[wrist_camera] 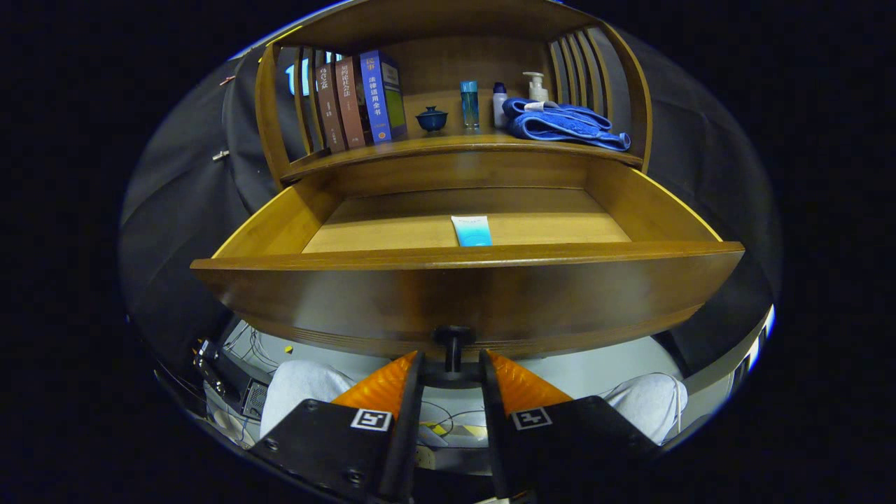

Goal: Pull open the drawer, take out the items inside it, and place them on the countertop above the cabinet.

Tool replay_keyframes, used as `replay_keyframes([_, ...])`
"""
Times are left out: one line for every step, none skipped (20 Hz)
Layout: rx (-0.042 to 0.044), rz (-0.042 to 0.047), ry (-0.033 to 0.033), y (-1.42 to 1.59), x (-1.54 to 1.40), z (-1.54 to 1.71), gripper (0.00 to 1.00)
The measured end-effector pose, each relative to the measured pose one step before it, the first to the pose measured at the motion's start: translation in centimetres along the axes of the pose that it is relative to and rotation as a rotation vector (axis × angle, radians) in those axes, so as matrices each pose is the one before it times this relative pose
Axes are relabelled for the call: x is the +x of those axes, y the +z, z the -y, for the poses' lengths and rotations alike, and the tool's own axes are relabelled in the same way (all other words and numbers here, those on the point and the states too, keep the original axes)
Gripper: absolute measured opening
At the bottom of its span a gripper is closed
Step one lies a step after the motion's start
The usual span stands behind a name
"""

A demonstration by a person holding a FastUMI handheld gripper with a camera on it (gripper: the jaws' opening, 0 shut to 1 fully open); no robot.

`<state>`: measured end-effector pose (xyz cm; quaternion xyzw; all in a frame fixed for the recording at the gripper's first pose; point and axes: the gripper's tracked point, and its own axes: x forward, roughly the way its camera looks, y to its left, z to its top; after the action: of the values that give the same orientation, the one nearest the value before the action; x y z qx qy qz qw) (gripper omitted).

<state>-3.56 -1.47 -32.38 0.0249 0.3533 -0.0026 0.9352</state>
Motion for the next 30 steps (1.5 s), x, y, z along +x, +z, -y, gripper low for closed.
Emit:
replay_keyframes([-0.00009, -0.00661, -0.00354, 0.125, -0.567, 0.055, 0.65])
replay_keyframes([-0.00367, -0.00042, -0.00753, 0.155, -0.057, 0.034, 0.82])
replay_keyframes([-0.0025, 0.00501, -0.00181, 0.129, -1.007, -0.051, 0.99])
replay_keyframes([0.00531, -0.00241, 0.00414, 0.312, -0.95, -0.289, 0.99])
replay_keyframes([0.00626, -0.01479, 0.00264, 0.285, -0.984, -0.288, 0.99])
replay_keyframes([0.00783, -0.01438, -0.00111, 0.468, -1.044, -0.177, 0.99])
replay_keyframes([0.00312, -0.00521, -0.00015, 0.822, -0.962, -0.258, 0.99])
replay_keyframes([-0.00491, 0.00912, -0.00052, 1.215, -0.875, -0.308, 0.99])
replay_keyframes([-0.00641, 0.0191, 0.00223, 1.655, -0.579, -0.24, 0.99])
replay_keyframes([-0.00683, 0.01742, 0.00333, 1.632, -0.447, -0.214, 0.99])
replay_keyframes([-0.00935, 0.01544, 0.00512, 1.836, -0.162, -0.181, 0.99])
replay_keyframes([-0.00782, 0.01348, 0.0041, 1.709, 0.205, -0.09, 0.99])
replay_keyframes([-0.01013, 0.00806, -0.00346, 1.728, 0.535, 0.127, 0.99])
replay_keyframes([-0.00884, -0.00214, -0.00563, 1.285, 0.794, 0.281, 0.99])
replay_keyframes([-0.00476, -0.00565, -0.00407, 1.285, 1.036, 0.258, 0.99])
replay_keyframes([0.00041, -0.01214, 0.00033, 0.763, 1.121, 0.14, 0.99])
replay_keyframes([0.00427, -0.01602, 0.01138, 0.668, 1.338, -0.024, 0.99])
replay_keyframes([0.00565, -0.02323, 0.00643, 0.46, 1.334, 0.015, 0.99])
replay_keyframes([0.00245, -0.02362, -0.0053, 0.29, 1.384, 0.323, 0.99])
replay_keyframes([0.00051, -0.02097, 0.00031, 0.207, 1.429, 0.207, 0.99])
replay_keyframes([0.0008, -0.02557, -0.00408, 0.141, 1.381, 0.279, 0.99])
replay_keyframes([-0.00075, -0.03258, -0.00506, -0.161, 1.291, 0.287, 0.99])
replay_keyframes([-0.00101, -0.03781, -0.00645, -0.151, 1.171, 0.343, 0.99])
replay_keyframes([0.0012, -0.03624, -0.00479, -0.288, 1.315, 0.297, 0.99])
replay_keyframes([-0.00001, -0.03578, -0.00553, -0.266, 1.155, 0.22, 0.99])
replay_keyframes([-0.00269, -0.03668, -0.00482, -0.327, 1.04, 0.256, 0.99])
replay_keyframes([-0.00378, -0.03868, -0.00386, -0.411, 0.938, 0.22, 0.99])
replay_keyframes([-0.00622, -0.03867, -0.00837, -0.514, 0.89, 0.237, 0.99])
replay_keyframes([-0.00757, -0.03855, -0.01444, -0.628, 0.877, 0.319, 1.0])
replay_keyframes([-0.01119, -0.0372, -0.00466, -0.573, 0.719, 0.05, 1.0])
